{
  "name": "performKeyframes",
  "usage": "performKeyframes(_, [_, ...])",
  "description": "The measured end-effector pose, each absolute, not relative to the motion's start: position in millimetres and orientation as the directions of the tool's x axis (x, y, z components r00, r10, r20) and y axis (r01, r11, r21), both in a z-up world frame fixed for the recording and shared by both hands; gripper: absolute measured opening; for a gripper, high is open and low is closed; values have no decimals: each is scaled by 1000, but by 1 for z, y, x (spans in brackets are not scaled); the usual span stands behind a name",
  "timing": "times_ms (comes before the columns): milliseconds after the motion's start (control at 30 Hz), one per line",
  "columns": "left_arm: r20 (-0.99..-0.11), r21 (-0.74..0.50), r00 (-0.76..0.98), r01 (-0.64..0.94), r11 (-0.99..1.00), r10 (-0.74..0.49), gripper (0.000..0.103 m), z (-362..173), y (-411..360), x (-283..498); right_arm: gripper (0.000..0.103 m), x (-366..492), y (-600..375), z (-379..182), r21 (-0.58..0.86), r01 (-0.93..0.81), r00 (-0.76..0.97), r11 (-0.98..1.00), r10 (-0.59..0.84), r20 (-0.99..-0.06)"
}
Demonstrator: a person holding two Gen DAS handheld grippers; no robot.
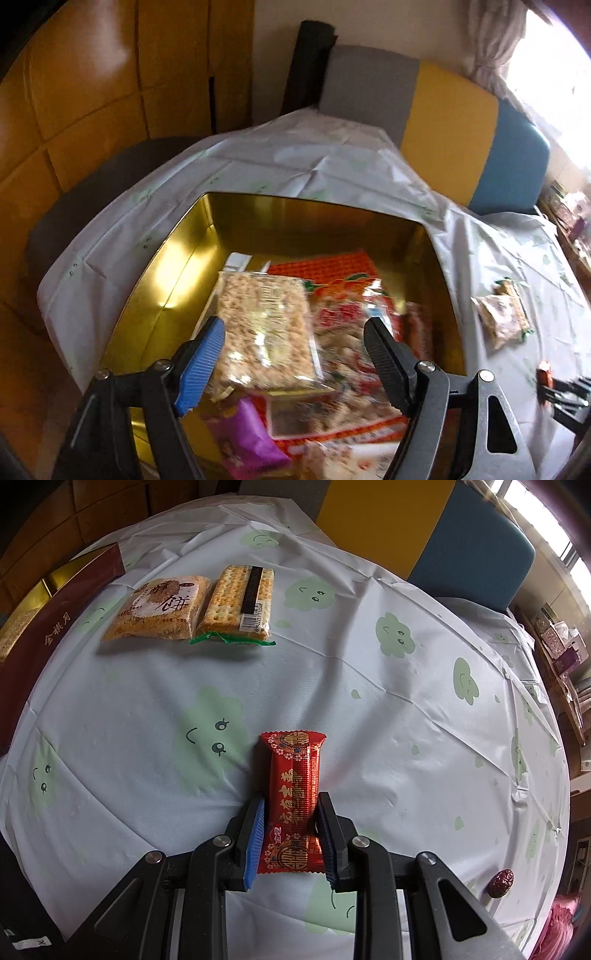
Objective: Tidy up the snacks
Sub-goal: 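Carry the rice-cracker bag into the gold box and open the left gripper, then move the left gripper back over the remaining snacks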
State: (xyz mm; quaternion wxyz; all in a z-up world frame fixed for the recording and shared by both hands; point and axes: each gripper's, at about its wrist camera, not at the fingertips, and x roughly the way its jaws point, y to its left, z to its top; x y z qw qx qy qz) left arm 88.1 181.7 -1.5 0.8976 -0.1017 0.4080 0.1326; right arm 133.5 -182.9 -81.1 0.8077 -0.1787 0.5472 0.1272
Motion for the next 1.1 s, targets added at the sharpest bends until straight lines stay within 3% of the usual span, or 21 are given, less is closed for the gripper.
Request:
performKeyframes(567, [-695, -59, 718, -92, 994, 26, 78, 31, 91, 65, 27, 131, -180, -81, -184, -422, 385, 888, -9, -923])
performKeyframes(1100, [-690, -41, 716, 107, 993, -106, 78, 27, 29, 54, 27, 130, -179, -82, -200, -433, 393, 879, -16, -920])
